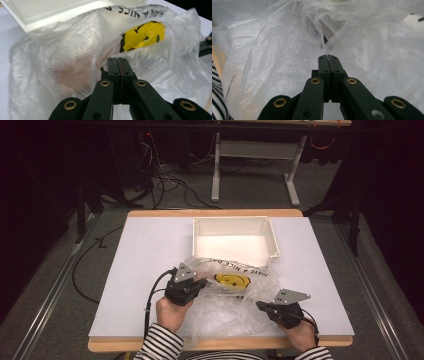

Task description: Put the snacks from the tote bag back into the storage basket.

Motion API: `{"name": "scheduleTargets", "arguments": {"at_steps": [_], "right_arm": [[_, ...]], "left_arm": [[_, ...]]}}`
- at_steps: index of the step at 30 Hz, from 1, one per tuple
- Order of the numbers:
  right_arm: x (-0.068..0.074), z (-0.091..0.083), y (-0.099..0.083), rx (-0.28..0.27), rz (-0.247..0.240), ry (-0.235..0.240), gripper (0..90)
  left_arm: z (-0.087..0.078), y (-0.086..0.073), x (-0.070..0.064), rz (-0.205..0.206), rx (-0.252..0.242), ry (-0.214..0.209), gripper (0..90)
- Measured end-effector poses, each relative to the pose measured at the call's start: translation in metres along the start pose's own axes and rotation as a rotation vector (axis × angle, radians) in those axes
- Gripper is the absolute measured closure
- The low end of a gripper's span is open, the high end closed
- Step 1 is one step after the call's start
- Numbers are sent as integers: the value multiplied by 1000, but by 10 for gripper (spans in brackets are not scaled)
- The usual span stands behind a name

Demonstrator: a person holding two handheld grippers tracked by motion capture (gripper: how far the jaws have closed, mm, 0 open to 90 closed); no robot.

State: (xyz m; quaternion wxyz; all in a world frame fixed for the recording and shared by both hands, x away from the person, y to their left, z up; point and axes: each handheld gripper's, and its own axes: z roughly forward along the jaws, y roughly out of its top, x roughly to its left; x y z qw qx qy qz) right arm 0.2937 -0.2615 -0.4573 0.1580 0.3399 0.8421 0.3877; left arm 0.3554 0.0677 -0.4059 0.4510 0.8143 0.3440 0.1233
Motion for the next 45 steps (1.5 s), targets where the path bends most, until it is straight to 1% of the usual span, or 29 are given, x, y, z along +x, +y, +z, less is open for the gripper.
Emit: {"name": "scheduleTargets", "arguments": {"at_steps": [5, 9, 12, 13, 14, 15, 16, 17, 21, 23, 24, 25, 26, 27, 28, 29, 30, 31, 32, 33, 34, 35, 36, 37, 38, 39, 41, 42, 45], "right_arm": [[-2, -6, -8, 15, 2, 2, 900], [-3, -9, -14, 29, 0, -5, 900], [-3, -9, -16, 27, -3, -1, 900], [-3, -11, -15, 7, 4, -10, 788], [-3, -13, -15, -3, 13, -12, 754], [-3, -13, -15, -3, 13, -12, 754], [-3, -15, -14, -15, 20, -12, 710], [-3, -24, -11, -66, 39, -21, 622], [-6, -37, -6, -127, 57, -38, 559], [-11, -47, -2, -152, 89, -52, 540], [-16, -51, 3, -160, 115, -86, 544], [-18, -52, 5, -160, 132, -102, 548], [-18, -52, 5, -160, 132, -102, 548], [-27, -51, 11, -160, 169, -139, 559], [-27, -51, 11, -160, 169, -139, 559], [-35, -46, 17, -150, 202, -163, 564], [-35, -46, 17, -150, 202, -163, 564], [-42, -36, 26, -138, 216, -175, 566], [-43, -34, 27, -132, 218, -177, 566], [-43, -34, 27, -132, 218, -177, 566], [-46, -27, 32, -117, 223, -177, 564], [-47, -16, 38, -96, 227, -154, 555], [-47, -16, 38, -96, 227, -154, 555], [-45, -13, 39, -89, 226, -137, 550], [-42, -9, 41, -86, 212, -103, 541], [-31, -5, 42, -75, 180, -49, 513], [-28, -4, 42, -70, 173, -40, 502], [-21, -2, 40, -57, 152, -21, 481], [-13, 3, 36, -34, 123, -1, 441]], "left_arm": [[3, 8, 5, 11, -16, 44, 900], [15, 9, 12, 20, 2, 99, 900], [20, 8, 14, 16, 5, 109, 900], [23, 7, 15, 14, 8, 112, 900], [24, 6, 14, 14, 10, 112, 900], [24, 6, 14, 14, 10, 112, 900], [25, 5, 14, 14, 15, 110, 900], [27, 3, 14, 17, 22, 113, 900], [27, 0, 15, 20, 33, 116, 900], [28, -1, 16, 21, 40, 116, 900], [29, -1, 16, 25, 42, 119, 900], [30, -1, 15, 32, 47, 120, 900], [30, -1, 15, 32, 47, 120, 900], [31, -1, 14, 34, 50, 118, 900], [31, -1, 14, 34, 50, 118, 900], [32, -2, 14, 38, 53, 116, 900], [32, -2, 14, 38, 53, 116, 900], [32, -2, 13, 41, 57, 117, 900], [32, -2, 13, 41, 57, 116, 900], [32, -2, 13, 41, 57, 116, 900], [32, -2, 13, 42, 58, 116, 900], [31, -2, 14, 43, 56, 116, 900], [31, -2, 14, 43, 56, 116, 900], [30, -2, 14, 42, 55, 117, 900], [29, -2, 15, 40, 53, 117, 900], [29, -2, 15, 39, 49, 120, 900], [28, -1, 16, 33, 42, 122, 900], [28, -1, 17, 34, 39, 123, 900], [29, -1, 17, 32, 30, 124, 900]]}}
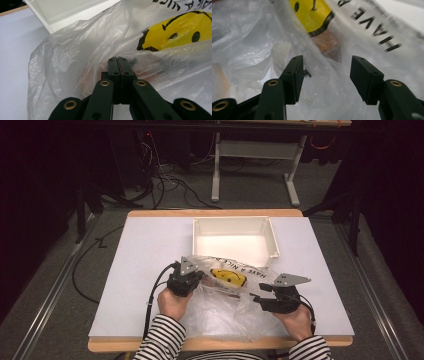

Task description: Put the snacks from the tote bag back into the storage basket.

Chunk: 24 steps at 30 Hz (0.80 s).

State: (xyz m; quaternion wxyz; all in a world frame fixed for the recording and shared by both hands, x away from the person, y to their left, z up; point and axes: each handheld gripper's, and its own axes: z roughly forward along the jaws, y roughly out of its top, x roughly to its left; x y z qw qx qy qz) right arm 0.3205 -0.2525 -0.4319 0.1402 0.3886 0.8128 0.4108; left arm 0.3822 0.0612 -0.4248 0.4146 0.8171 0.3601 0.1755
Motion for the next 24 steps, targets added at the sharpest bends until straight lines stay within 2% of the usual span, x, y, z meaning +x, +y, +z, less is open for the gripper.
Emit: {"name": "scheduleTargets", "arguments": {"at_steps": [4, 5, 6, 7, 8, 9, 10, 11, 12, 14, 17, 20, 24], "right_arm": [[4, 12, -5, 46, -12, 16, 429], [5, 14, -5, 57, -16, 13, 446], [6, 18, -6, 64, -24, 1, 506], [6, 18, -6, 64, -24, 1, 506], [7, 19, -6, 72, -29, -8, 589], [7, 23, -6, 81, -43, -17, 737], [7, 24, -7, 80, -41, -17, 788], [7, 24, -7, 80, -41, -17, 788], [7, 24, -6, 73, -36, -17, 857], [7, 24, -6, 68, -36, -19, 869], [7, 21, -4, 56, -39, -28, 890], [6, 16, 2, 33, -38, -40, 893], [5, 10, 8, 5, -33, -53, 892]], "left_arm": [[0, 0, 0, -1, -11, 1, 900], [0, 0, 0, -1, -11, 1, 900], [-1, 0, 0, 7, -11, 1, 900], [-1, 0, 0, 7, -11, 1, 900], [-2, -1, -1, 15, -14, -1, 900], [-3, -1, -2, 22, -16, -3, 891], [-6, -3, -4, 37, -14, -8, 871], [-6, -3, -4, 37, -14, -8, 844], [-10, -4, -6, 50, -14, -13, 800], [-15, -7, -8, 56, -17, -23, 767], [-21, -13, -11, 49, -7, -40, 600], [-29, -24, -14, 51, 2, -26, 455], [-36, -33, -13, 48, 20, 5, 381]]}}
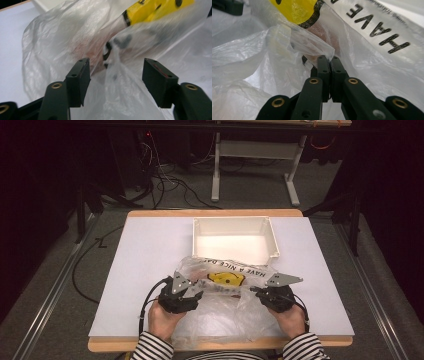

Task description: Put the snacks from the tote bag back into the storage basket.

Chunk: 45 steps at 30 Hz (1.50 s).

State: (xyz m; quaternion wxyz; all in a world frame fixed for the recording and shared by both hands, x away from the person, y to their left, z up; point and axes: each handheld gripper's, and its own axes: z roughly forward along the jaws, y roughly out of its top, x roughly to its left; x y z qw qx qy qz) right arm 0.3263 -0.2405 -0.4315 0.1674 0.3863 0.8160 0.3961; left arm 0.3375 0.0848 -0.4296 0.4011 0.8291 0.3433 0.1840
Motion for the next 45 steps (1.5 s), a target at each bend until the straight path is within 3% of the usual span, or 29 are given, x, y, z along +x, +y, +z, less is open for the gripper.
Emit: {"name": "scheduleTargets", "arguments": {"at_steps": [11, 14, 15, 16, 17, 18, 22, 25, 26, 31, 37, 40, 45], "right_arm": [[-9, -9, 4, -49, 37, -11, 892], [-9, -11, 5, -54, 38, -14, 892], [-9, -13, 6, -57, 40, -18, 892], [-10, -14, 7, -63, 33, -17, 892], [-10, -14, 7, -63, 33, -17, 892], [-10, -14, 8, -66, 30, -18, 892], [-9, -14, 11, -69, 26, -20, 893], [-9, -13, 11, -70, 30, -20, 892], [-9, -12, 12, -69, 30, -23, 892], [-9, -8, 13, -62, 26, -29, 892], [-10, 7, 19, -32, 34, -51, 892], [-12, 16, 20, -16, 46, -65, 893], [-13, 25, 20, 0, 68, -78, 892]], "left_arm": [[6, -17, -2, 15, 92, 47, 378], [10, -19, -2, 23, 124, 50, 497], [10, -20, -2, 29, 129, 47, 640], [9, -20, -2, 30, 126, 44, 695], [8, -20, -1, 25, 119, 37, 695], [7, -19, 0, 17, 107, 34, 810], [-6, -8, 7, 6, 49, 46, 884], [-12, -3, 11, -7, 25, 48, 881], [-16, 3, 16, -26, -10, 45, 880], [-16, 14, 28, -48, -45, 58, 884], [2, 20, 44, -82, -34, 107, 883], [16, 19, 49, -79, -13, 145, 886], [25, 18, 53, -59, -8, 194, 880]]}}
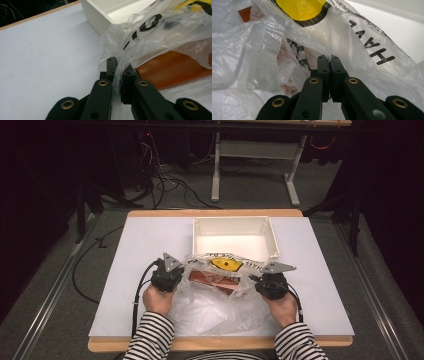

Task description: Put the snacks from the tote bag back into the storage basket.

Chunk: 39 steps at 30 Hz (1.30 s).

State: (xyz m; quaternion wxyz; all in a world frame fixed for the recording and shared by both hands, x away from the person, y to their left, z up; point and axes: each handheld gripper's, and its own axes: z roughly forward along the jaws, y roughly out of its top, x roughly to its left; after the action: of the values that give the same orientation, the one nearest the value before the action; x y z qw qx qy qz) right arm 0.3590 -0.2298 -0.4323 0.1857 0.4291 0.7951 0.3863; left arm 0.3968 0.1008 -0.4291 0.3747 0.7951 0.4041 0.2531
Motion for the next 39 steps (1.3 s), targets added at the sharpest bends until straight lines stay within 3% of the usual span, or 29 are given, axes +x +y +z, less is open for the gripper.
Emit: {"name": "scheduleTargets", "arguments": {"at_steps": [4, 8, 14, 15, 20, 24, 31, 37, 39], "right_arm": [[2, 5, 1, 4, 0, -10, 892], [2, 8, 1, 11, 9, -18, 892], [-4, 9, -3, 34, 40, -21, 893], [-6, 10, -4, 37, 42, -10, 892], [-7, 13, -9, 44, 52, 11, 893], [-7, 12, -11, 40, 58, 18, 893], [-11, 4, -19, 44, 60, 30, 894], [-17, -11, -33, 57, 45, 57, 897], [-17, -13, -34, 60, 42, 57, 897]], "left_arm": [[6, -2, 4, 24, 16, 29, 877], [13, -3, 7, 10, 44, 8, 874], [19, -6, 9, -14, 68, -73, 876], [21, -7, 8, -16, 75, -100, 876], [22, -13, 5, -25, 79, -160, 888], [20, -14, 2, -17, 81, -182, 895], [11, -22, -10, -14, 87, -270, 900], [-4, -33, -30, 6, 101, -357, 900], [-6, -33, -32, 13, 99, -362, 900]]}}
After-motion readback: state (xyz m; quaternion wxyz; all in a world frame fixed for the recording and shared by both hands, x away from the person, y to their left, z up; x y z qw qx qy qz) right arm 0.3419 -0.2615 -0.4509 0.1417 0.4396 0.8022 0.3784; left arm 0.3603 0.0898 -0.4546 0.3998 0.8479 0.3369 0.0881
